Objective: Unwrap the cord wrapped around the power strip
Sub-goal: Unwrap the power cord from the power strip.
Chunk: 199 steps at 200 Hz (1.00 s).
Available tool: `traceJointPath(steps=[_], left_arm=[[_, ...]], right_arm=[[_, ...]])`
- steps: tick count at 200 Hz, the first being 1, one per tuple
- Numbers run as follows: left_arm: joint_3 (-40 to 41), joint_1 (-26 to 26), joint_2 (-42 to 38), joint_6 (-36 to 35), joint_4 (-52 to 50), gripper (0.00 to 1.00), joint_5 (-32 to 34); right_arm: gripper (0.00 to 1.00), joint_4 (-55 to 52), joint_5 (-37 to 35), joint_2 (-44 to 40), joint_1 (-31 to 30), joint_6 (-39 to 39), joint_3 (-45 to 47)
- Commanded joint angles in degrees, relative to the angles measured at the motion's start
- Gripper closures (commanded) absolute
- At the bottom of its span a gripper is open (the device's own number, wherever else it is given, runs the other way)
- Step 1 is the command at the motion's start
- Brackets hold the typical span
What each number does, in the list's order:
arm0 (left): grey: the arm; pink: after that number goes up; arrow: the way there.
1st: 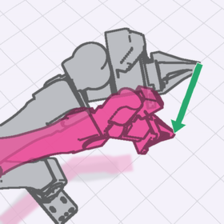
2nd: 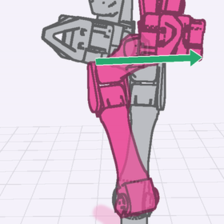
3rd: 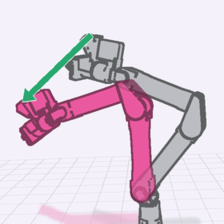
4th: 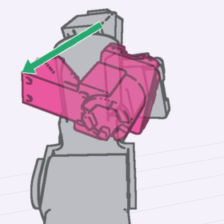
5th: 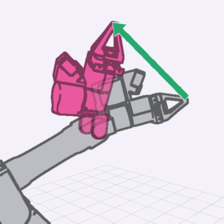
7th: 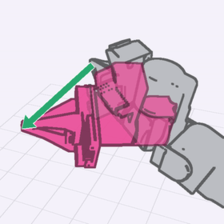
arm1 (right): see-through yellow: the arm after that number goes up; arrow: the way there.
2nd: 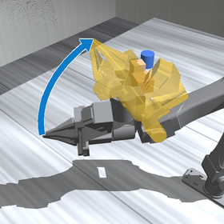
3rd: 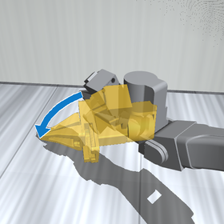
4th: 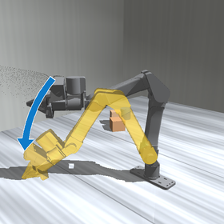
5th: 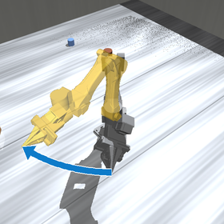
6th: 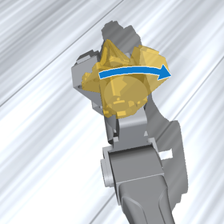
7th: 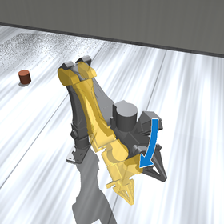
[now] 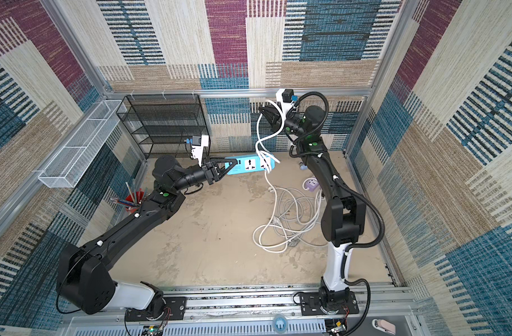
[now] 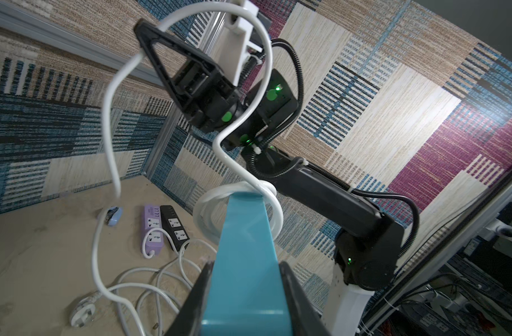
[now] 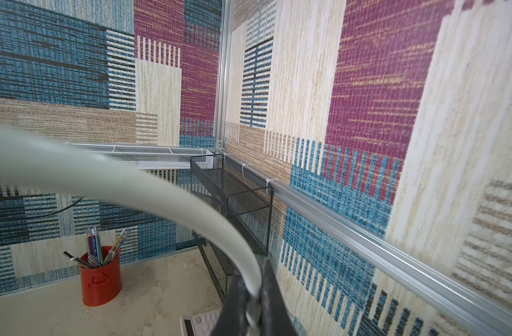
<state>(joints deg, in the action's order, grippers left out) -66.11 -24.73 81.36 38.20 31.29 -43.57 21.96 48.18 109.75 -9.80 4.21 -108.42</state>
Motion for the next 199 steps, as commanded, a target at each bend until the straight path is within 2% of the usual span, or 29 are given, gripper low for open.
traceJointPath(steps=[1,33,56,97,139,199], left_arm=[[-1.1,1.4,-1.5,-4.9,-4.7,1.0,4.1],[-2.2,2.9,-4.5,-12.4,-13.7,1.0,9.9],[-2.5,3.1,-7.6,-19.3,-19.7,1.0,17.9],[-0.9,3.5,-12.9,-27.7,-23.0,1.0,29.1],[1.6,5.9,-16.3,-28.7,-20.4,1.0,34.0],[4.6,11.2,-19.9,-28.3,-15.9,1.0,36.7]], right_arm=[[1.0,-4.5,-2.9,-4.9,0.0,-4.8,4.8],[1.0,-6.7,-6.2,-13.1,0.0,-7.7,14.8],[1.0,-8.6,-8.5,-18.8,0.0,-8.9,21.8],[1.0,-12.8,-9.2,-28.2,-0.1,-8.4,31.2],[1.0,-20.2,-10.3,-33.1,-1.9,-8.6,36.6],[1.0,-27.2,-15.1,-31.0,-7.6,-6.4,44.1]])
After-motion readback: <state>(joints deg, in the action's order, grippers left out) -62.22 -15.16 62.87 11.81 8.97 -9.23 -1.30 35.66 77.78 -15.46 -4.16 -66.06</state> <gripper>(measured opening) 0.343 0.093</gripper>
